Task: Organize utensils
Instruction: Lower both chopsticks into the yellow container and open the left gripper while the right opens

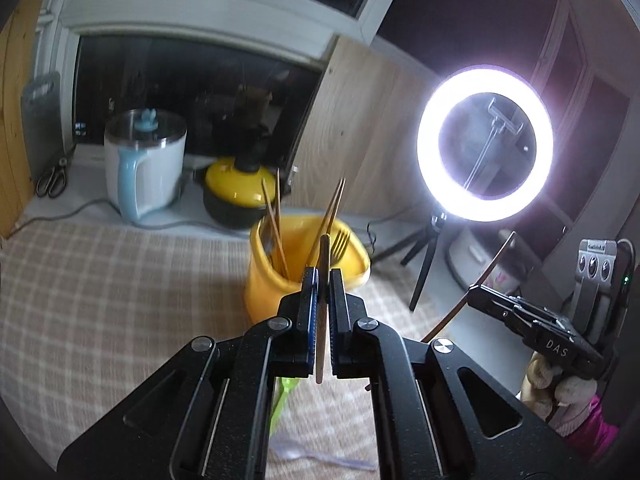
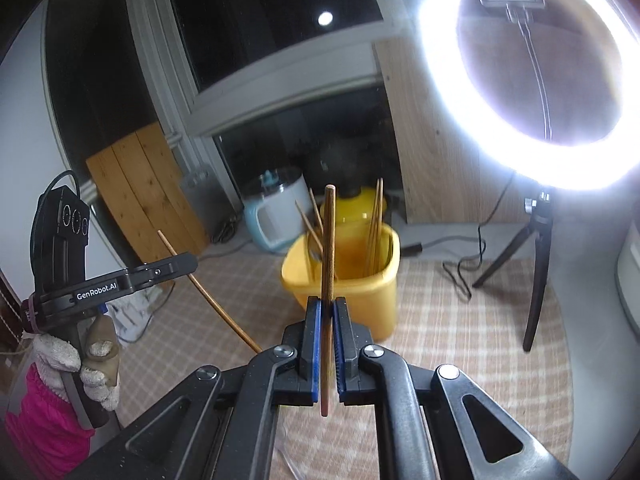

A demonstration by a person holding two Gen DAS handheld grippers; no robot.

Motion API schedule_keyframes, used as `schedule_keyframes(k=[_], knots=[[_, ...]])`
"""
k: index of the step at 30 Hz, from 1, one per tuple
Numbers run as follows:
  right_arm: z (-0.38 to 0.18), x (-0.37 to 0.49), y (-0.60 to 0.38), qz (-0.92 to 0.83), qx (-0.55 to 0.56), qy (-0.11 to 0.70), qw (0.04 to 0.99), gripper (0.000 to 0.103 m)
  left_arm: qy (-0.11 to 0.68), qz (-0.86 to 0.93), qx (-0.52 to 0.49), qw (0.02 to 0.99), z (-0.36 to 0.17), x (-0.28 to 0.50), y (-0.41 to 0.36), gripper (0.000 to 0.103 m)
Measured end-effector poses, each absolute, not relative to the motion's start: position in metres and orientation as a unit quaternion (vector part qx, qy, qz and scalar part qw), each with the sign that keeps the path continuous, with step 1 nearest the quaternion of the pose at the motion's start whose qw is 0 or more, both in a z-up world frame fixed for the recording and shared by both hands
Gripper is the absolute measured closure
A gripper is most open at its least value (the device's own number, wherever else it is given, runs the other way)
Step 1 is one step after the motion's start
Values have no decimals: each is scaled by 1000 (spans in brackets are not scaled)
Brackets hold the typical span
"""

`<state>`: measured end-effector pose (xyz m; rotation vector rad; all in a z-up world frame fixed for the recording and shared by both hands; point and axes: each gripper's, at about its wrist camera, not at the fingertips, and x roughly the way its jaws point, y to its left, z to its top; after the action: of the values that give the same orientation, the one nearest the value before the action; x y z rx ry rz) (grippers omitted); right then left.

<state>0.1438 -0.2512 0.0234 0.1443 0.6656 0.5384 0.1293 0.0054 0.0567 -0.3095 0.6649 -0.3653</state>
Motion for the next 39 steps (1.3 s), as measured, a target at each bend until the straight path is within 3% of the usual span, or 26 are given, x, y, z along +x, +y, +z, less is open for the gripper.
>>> schedule_keyframes(k=[19,29,39], knots=[[82,180,-240,236,69,245,938,100,253,-147,-169,941,107,175,35,101],[89,198,-234,223,72,233,944,100,254,-148,-180,939,105,194,36,101],[57,224,-217,201,57,261,943,100,297,-142,-183,926,68,212,26,101]])
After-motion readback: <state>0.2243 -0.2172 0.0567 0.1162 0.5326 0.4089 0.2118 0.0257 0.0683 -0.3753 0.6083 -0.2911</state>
